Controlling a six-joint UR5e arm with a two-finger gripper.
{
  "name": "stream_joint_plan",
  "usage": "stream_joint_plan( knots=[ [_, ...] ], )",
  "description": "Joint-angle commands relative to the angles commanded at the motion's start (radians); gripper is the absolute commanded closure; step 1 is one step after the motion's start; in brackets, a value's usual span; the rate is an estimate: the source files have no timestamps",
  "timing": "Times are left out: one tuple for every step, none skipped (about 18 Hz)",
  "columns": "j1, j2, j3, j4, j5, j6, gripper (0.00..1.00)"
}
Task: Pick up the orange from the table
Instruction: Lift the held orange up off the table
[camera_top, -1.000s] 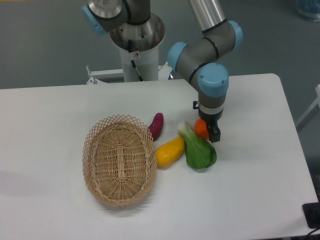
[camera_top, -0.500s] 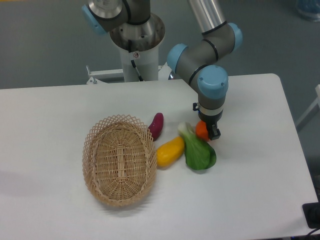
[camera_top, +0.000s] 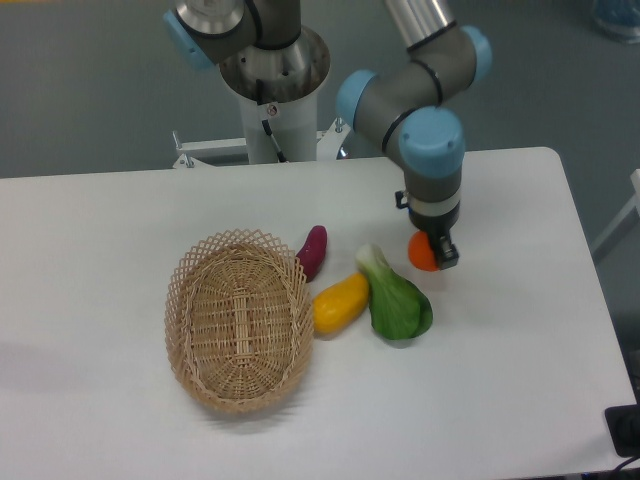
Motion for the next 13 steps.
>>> stream_joint_plan(
  knots=[
    [0.006,0.011,0.034,-0.041,-0.002,-0.049,0.49],
    [0.014,0.014,0.083,-0.090,-0.018,-0.127,0.49],
    [0.014,0.017,0.117,-0.120,-0.046,-0.169,0.50],
    [0.020,0.023,0.172,-0.166,-0.114,-0.230,0.50],
    [0.022,0.025,0.203,-0.195,-0.161,-0.273,0.50],
    [0.023,0.025,0.224,-0.217,-0.204,-0.310,0.50],
    [0.026,0.026,0.246,-0.227,-0.251,-0.359,0.50],
    [0.028,0.029,0.259,-0.235,-0.282,-0.405,0.50],
    [0.022,0.038,0.261,-0.237,-0.311,-0.431,0.50],
    [0.017,0.040,0.263,-0.237,-0.337,-0.444,0.50],
    [0.012,0.041,0.263,-0.232,-0.351,-0.456,0.50],
    [0.011,0.043,0.267,-0.231,-0.353,-0.470,0.50],
    [0.011,0.045,0.270,-0.231,-0.354,-0.482,0.50]
  ],
)
